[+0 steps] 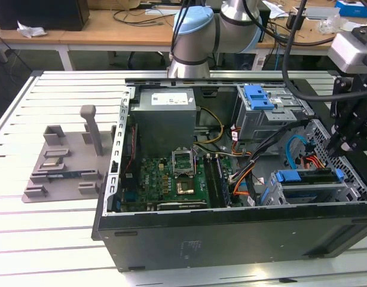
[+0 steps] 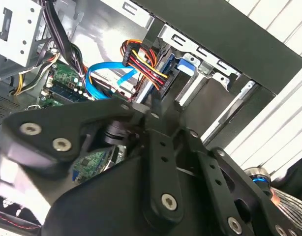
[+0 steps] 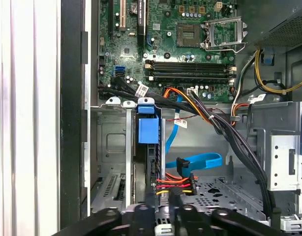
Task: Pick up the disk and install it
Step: 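Insert the second disk wire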
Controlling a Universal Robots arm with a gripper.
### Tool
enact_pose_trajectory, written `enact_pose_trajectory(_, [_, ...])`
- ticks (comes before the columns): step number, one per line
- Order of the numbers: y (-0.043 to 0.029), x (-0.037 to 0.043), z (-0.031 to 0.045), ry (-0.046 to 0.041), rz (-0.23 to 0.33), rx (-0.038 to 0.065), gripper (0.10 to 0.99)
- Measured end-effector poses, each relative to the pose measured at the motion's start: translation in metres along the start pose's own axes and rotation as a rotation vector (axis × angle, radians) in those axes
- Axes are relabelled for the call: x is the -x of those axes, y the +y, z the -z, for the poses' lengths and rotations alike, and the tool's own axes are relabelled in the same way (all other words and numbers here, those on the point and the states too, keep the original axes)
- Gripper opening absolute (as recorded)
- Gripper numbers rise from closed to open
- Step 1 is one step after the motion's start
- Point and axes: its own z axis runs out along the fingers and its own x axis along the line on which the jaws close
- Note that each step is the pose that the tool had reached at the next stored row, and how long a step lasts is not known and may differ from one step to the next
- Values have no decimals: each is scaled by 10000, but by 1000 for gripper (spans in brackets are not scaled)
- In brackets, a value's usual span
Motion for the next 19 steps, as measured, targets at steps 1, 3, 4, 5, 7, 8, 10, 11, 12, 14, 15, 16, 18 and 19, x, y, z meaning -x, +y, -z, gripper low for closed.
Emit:
enact_pose_trajectory(1, [0, 0, 0, 0, 0, 0, 294])
enact_pose_trajectory(3, [4, 2, 2, 3, 1, 0, 361])
enact_pose_trajectory(4, [10, 10, 2, 6, 0, 0, 361])
enact_pose_trajectory(5, [21, 43, -5, 0, 2, 0, 361])
enact_pose_trajectory(7, [62, 184, -24, -2, 14, 0, 361])
enact_pose_trajectory(8, [120, 195, -34, 0, 15, 0, 361])
enact_pose_trajectory(10, [148, 194, -48, 0, 18, 0, 361])
enact_pose_trajectory(11, [163, 194, -62, -1, 17, 1, 361])
enact_pose_trajectory(12, [174, 194, -73, -1, 17, 1, 361])
enact_pose_trajectory(14, [212, 198, -116, 1, 18, 1, 361])
enact_pose_trajectory(15, [212, 198, -116, 2, 19, 1, 361])
enact_pose_trajectory(16, [212, 198, -116, 3, 20, 1, 361])
enact_pose_trajectory(18, [213, 198, -120, 1, 18, 1, 278])
enact_pose_trajectory(19, [213, 198, -120, 1, 18, 1, 216])
